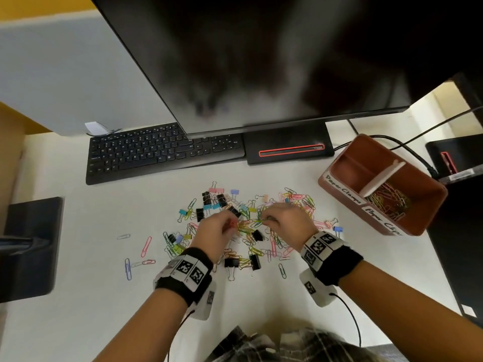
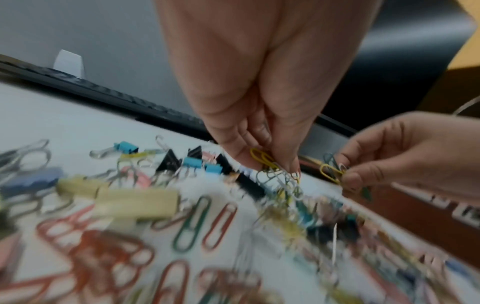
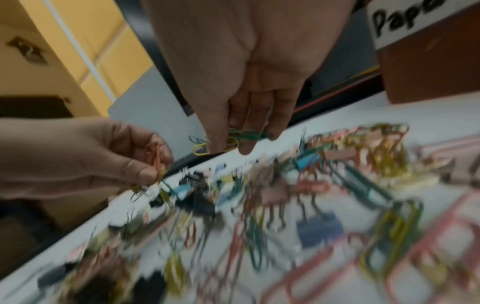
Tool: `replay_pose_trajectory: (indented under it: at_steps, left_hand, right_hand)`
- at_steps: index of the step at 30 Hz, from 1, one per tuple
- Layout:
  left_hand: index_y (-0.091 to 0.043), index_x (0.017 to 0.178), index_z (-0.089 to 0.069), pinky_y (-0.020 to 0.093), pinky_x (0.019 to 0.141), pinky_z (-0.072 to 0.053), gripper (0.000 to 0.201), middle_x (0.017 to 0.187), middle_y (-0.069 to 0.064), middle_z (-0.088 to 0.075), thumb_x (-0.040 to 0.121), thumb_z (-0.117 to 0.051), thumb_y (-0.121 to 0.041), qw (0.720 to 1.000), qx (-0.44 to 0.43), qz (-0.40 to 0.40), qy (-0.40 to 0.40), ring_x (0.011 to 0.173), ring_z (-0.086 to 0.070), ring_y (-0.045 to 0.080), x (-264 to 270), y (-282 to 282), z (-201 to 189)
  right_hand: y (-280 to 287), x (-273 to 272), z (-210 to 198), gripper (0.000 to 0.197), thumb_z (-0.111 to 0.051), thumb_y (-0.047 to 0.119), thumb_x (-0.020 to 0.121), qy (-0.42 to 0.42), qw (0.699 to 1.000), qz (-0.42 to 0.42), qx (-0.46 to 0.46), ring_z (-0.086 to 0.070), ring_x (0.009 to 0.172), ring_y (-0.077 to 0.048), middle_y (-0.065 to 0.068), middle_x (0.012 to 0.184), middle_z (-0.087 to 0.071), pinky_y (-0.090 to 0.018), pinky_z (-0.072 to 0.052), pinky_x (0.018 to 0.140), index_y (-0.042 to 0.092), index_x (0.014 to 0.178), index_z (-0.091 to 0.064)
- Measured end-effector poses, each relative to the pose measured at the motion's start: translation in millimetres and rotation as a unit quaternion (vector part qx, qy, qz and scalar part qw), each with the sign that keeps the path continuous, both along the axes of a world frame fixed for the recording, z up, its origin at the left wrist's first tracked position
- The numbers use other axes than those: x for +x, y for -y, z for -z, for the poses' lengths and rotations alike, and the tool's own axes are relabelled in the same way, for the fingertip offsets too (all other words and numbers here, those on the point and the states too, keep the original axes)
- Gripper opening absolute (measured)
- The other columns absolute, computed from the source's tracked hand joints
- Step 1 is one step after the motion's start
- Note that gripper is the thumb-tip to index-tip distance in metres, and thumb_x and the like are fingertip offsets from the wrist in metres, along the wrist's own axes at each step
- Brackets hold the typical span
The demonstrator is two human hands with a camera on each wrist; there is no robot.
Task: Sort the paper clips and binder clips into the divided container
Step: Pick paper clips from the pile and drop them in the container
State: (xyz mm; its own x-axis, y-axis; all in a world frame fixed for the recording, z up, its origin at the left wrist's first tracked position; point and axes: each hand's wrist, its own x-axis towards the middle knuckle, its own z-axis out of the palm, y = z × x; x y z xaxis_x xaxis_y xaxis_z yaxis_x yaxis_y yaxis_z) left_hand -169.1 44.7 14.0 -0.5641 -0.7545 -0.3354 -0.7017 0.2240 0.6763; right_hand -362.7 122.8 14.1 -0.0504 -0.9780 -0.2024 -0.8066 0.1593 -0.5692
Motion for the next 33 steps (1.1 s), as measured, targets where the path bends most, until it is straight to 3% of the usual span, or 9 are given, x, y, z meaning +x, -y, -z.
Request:
replay_pose_trajectory:
  at_steps: [4,7,11,14,18,22,26,30,33]
  left_hand:
    - [-0.031,0.089,-0.06,0.015,0.073,-0.052,0.016,0.086,-0.009,-0.066,0.081,-0.069,-0.02,0.999,0.019,-0.003,-0.049,0.081,-0.063,0.006,-10,2,-40]
    - [-0.025,0.089,-0.064,0.026,0.077,-0.055,0.015,0.085,0.002,-0.069,0.078,-0.071,-0.017,0.991,0.051,-0.002,-0.12,0.08,-0.065,0.015,-45,-2,-71]
    - [-0.021,0.086,-0.065,0.038,0.078,-0.055,0.017,0.083,0.012,-0.068,0.075,-0.073,-0.011,0.973,0.096,0.033,-0.205,0.079,-0.064,0.029,-124,-15,-101]
    - [-0.021,0.083,-0.063,0.025,0.072,-0.051,0.022,0.079,0.0,-0.066,0.073,-0.073,-0.003,0.952,0.143,0.058,-0.266,0.074,-0.061,0.013,-189,-29,-117]
    - [-0.017,0.084,-0.062,0.019,0.074,-0.052,0.021,0.079,-0.007,-0.065,0.073,-0.073,-0.003,0.941,0.166,0.082,-0.282,0.077,-0.061,0.007,-263,-49,-120]
    - [-0.007,0.101,-0.062,0.025,0.08,-0.055,0.024,0.095,0.006,-0.068,0.078,-0.069,-0.003,0.95,0.198,0.076,-0.231,0.086,-0.063,0.013,-298,-68,-99]
    - [-0.008,0.118,-0.059,0.025,0.095,-0.046,0.036,0.118,0.008,-0.063,0.083,-0.065,-0.008,0.964,0.17,0.101,-0.176,0.101,-0.058,0.01,-291,-67,-83]
    - [-0.016,0.106,-0.063,0.019,0.091,-0.049,0.023,0.106,0.0,-0.067,0.085,-0.063,-0.008,0.963,0.138,0.093,-0.211,0.098,-0.063,0.008,-237,-45,-89]
    - [-0.018,0.098,-0.065,0.013,0.081,-0.049,0.016,0.095,-0.006,-0.069,0.084,-0.064,-0.009,0.978,0.092,0.013,-0.187,0.087,-0.064,0.004,-163,-24,-81]
  right_hand:
    - [-11,-30,-36,0.013,-0.059,0.023,0.088,0.031,0.997,0.056,-0.039,-0.059,0.079,-0.011,0.002,0.094,-0.069,-0.028,-0.051,0.078,0.017,0.096,-0.068]
    - [-30,-62,-67,0.009,-0.065,0.019,0.085,0.016,0.988,0.119,-0.092,-0.06,0.073,-0.01,0.002,0.09,-0.069,-0.027,-0.053,0.074,0.016,0.092,-0.069]
    - [-66,-114,-94,0.015,-0.071,0.013,0.079,-0.006,0.96,0.242,-0.14,-0.06,0.076,-0.004,-0.002,0.092,-0.069,-0.011,-0.046,0.075,0.012,0.094,-0.07]
    - [-93,-150,-101,0.015,-0.07,0.013,0.08,-0.014,0.936,0.327,-0.127,-0.057,0.07,0.002,0.0,0.088,-0.066,-0.003,-0.041,0.073,0.014,0.095,-0.069]
    - [-112,-185,-90,0.014,-0.067,0.013,0.082,-0.006,0.913,0.392,-0.109,-0.063,0.081,-0.018,-0.006,0.093,-0.069,-0.035,-0.054,0.083,0.015,0.095,-0.068]
    - [-119,-199,-71,0.02,-0.06,0.017,0.087,0.026,0.904,0.422,-0.058,-0.065,0.093,-0.022,-0.008,0.105,-0.069,-0.041,-0.054,0.088,0.018,0.107,-0.064]
    - [-122,-191,-64,0.03,-0.047,0.01,0.093,0.032,0.911,0.41,-0.041,-0.059,0.11,-0.023,-0.008,0.122,-0.061,-0.038,-0.049,0.097,0.017,0.12,-0.055]
    - [-117,-170,-65,0.021,-0.053,0.006,0.088,0.031,0.935,0.325,-0.139,-0.056,0.085,-0.009,-0.001,0.1,-0.059,-0.02,-0.044,0.078,0.014,0.106,-0.06]
    - [-102,-143,-58,0.019,-0.061,0.007,0.085,0.033,0.967,0.205,-0.15,-0.047,0.074,0.002,0.004,0.09,-0.057,-0.007,-0.038,0.071,0.012,0.102,-0.063]
